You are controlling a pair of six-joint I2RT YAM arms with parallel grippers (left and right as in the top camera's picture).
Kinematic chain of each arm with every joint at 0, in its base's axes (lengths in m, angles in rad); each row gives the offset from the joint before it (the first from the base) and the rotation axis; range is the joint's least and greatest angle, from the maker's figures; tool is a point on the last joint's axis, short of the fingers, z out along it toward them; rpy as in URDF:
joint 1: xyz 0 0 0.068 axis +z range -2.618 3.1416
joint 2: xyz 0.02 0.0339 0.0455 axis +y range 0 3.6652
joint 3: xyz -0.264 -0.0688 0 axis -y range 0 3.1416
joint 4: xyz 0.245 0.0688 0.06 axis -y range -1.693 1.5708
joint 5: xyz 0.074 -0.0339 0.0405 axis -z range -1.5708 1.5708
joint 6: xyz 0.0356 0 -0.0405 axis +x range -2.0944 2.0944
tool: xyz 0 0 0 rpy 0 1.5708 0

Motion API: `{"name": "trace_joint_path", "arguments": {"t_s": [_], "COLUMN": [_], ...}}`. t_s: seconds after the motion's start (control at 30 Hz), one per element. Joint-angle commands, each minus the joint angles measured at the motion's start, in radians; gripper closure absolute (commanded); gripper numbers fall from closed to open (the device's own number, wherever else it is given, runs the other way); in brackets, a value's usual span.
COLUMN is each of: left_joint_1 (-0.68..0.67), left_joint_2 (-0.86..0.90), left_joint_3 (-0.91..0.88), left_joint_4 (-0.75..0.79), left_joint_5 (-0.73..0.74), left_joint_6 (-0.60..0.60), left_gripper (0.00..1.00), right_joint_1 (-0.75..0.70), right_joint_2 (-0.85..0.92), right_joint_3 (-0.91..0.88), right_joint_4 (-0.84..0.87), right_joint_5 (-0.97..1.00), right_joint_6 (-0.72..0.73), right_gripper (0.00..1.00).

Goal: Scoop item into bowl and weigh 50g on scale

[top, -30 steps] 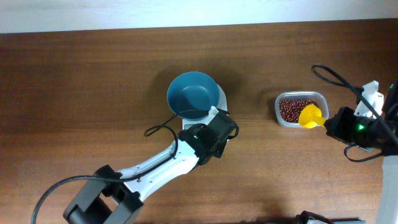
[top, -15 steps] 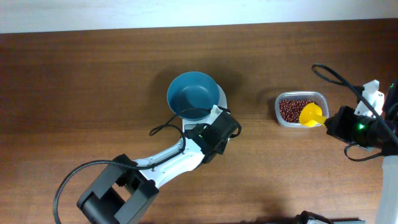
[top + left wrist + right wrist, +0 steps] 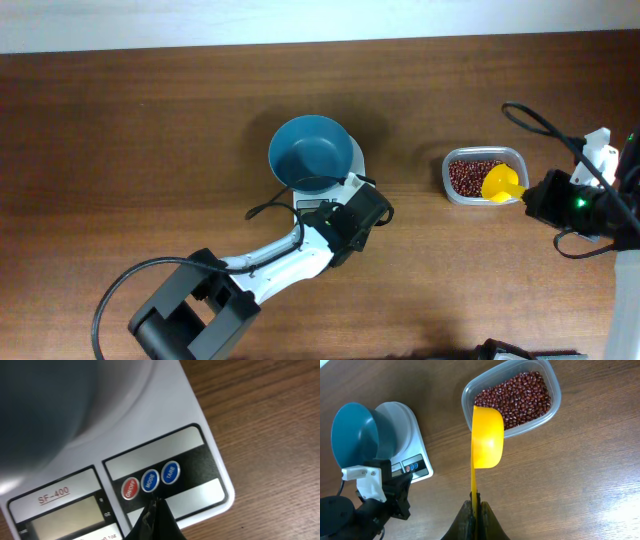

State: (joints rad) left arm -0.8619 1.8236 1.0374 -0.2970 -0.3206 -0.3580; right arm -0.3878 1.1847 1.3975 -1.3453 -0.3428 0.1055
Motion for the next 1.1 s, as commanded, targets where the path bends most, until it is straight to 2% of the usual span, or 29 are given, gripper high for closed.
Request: {"name": "trace_joint_path", "arguments": {"t_s": [0.0,0.1,0.6,0.73,0.83,1.07], "left_joint_1": [-0.002,-0.001,-0.008,-0.047,-0.056,0.047], "left_joint_2": [0.010,0.011,0.046,-0.029,-0.157,-0.321], "left_joint_3": [-0.008,-0.008,-0.007,0.013,0.019,0.019], "left_joint_4": [0.004,0.005,0.039,-0.036,-0.158,-0.380], "left_joint_5": [-0.077,-0.114,-0.110,-0.063,-0.061,-0.091], "left_joint_6": [0.016,0.016,0.016,0.013,-0.047,-0.198], "left_gripper": [1.00,1.00,1.00,1.00,1.00,1.00], "right_joint_1": [-0.007,-0.007,-0.007,-0.007,-0.007,-0.007], "right_joint_2": [0.000,0.000,0.000,0.000,0.000,0.000], "right_joint_3": [0.007,0.007,0.007,0.007,0.007,0.007], "right_joint_4": [0.003,0.003,0.003,0.003,0.003,0.002], "right_joint_5": [-0.017,-0.017,-0.016,-0.017,-0.017,-0.017], "right_joint_6": [-0.005,-0.005,-0.005,-0.005,-0.005,-0.005], "right_gripper": [0.96,0.96,0.96,0.96,0.96,0.96]}}
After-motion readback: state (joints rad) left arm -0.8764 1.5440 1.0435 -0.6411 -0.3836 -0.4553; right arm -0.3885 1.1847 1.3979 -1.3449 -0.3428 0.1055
